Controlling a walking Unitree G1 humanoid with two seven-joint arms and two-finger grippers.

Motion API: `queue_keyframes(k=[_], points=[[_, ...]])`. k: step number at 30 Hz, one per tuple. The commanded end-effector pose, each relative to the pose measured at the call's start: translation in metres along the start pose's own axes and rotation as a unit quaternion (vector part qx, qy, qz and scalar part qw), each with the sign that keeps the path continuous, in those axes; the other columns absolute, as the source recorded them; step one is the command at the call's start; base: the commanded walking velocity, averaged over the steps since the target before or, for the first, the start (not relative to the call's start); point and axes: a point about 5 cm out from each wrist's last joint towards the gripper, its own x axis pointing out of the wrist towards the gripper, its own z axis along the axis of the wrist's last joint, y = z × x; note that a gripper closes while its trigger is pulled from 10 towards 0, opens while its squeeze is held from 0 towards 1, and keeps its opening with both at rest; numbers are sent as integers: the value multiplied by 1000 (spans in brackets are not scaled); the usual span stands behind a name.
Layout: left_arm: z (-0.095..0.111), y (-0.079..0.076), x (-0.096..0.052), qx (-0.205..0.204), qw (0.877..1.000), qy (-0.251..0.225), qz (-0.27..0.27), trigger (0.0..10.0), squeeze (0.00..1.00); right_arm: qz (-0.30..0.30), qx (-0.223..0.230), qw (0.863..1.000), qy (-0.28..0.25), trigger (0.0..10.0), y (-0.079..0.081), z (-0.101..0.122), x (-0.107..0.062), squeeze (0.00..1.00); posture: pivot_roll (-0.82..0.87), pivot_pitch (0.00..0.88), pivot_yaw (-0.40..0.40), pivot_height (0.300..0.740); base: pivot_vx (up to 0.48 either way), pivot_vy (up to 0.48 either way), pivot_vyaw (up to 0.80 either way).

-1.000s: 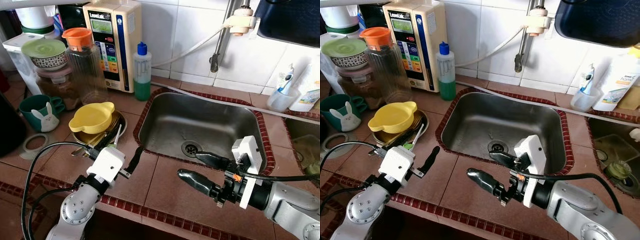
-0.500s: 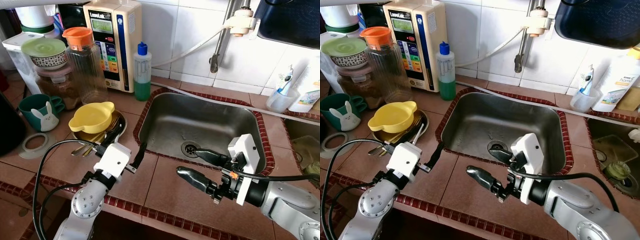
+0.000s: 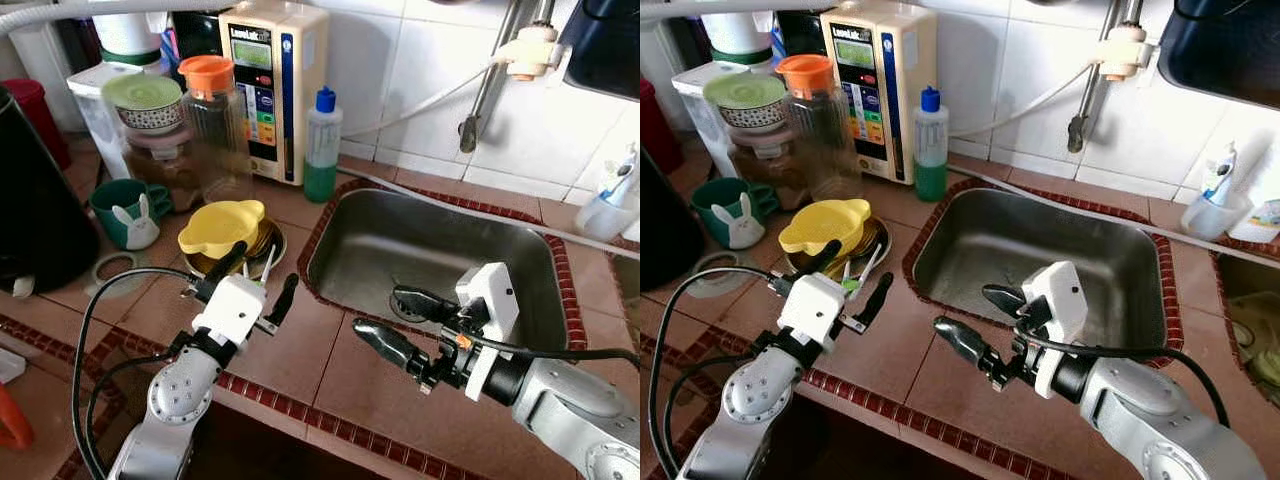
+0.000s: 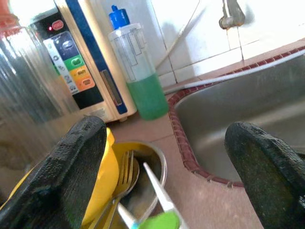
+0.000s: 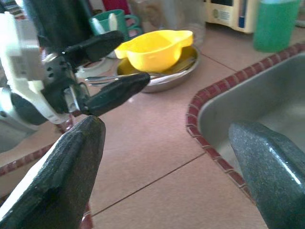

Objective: Kitchen organization

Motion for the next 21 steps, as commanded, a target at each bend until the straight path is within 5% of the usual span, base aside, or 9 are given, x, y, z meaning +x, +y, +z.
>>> queue_keyframes(k=[1,21], points=[[5,0,4,2,1000,-7,-2,10000,0,-22,-5,1000,-3,10000,-4,0,-1,0,80,6,-6,740,0,0,0],[9,1,10,1,1000,-13,-3,10000,0,-48,-11,999,3,10000,-6,-11,-2,0,78,7,9,740,0,0,0]])
